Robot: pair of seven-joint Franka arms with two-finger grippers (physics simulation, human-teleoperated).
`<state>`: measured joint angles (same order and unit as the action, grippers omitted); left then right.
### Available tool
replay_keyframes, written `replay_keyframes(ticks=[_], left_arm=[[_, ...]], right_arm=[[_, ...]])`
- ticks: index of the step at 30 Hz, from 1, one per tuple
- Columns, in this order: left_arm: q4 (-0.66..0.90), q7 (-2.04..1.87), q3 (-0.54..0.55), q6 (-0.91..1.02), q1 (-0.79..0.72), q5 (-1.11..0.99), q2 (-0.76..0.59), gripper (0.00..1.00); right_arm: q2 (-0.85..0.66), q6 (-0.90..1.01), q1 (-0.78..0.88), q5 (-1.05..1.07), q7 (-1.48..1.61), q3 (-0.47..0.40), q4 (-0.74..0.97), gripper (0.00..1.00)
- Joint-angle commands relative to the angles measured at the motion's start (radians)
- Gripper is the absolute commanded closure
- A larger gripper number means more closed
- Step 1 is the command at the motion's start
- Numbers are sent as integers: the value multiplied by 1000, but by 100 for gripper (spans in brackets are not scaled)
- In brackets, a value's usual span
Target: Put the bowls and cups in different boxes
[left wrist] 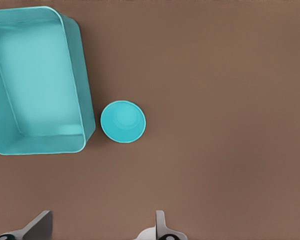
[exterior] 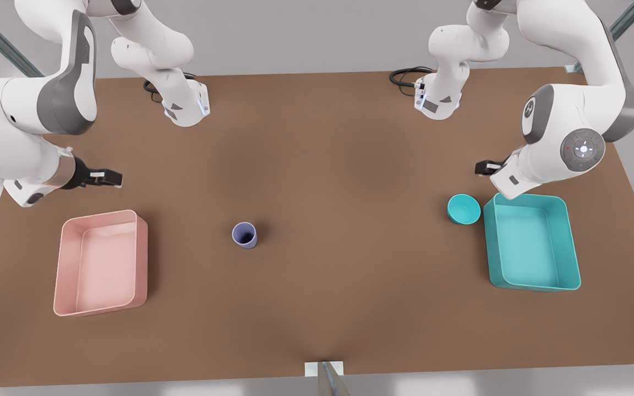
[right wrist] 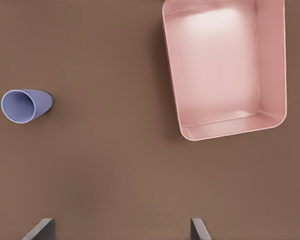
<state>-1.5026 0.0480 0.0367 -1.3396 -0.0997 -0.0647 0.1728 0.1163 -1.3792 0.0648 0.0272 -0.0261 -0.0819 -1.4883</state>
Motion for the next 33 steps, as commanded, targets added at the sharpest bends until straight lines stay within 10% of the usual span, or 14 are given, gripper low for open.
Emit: replay_keyframes(ticks=[1,10,23,28,33], left_arm=[[-2,36,0,-32,0,0,-1,0],[-622,36,5,-877,-32,-7,50,0],[-765,29,3,-963,-3,-72,172,0],[-760,13,3,-987,-3,-72,212,60],[-735,20,3,-966,-6,-72,205,67]], right_arm=[[0,-35,1,5,-9,1,0,0],[420,-414,296,65,-172,2,146,0],[367,-767,345,96,-279,10,-214,0],[370,-821,366,100,-281,17,-287,0],[370,-831,366,100,-281,18,-313,0]])
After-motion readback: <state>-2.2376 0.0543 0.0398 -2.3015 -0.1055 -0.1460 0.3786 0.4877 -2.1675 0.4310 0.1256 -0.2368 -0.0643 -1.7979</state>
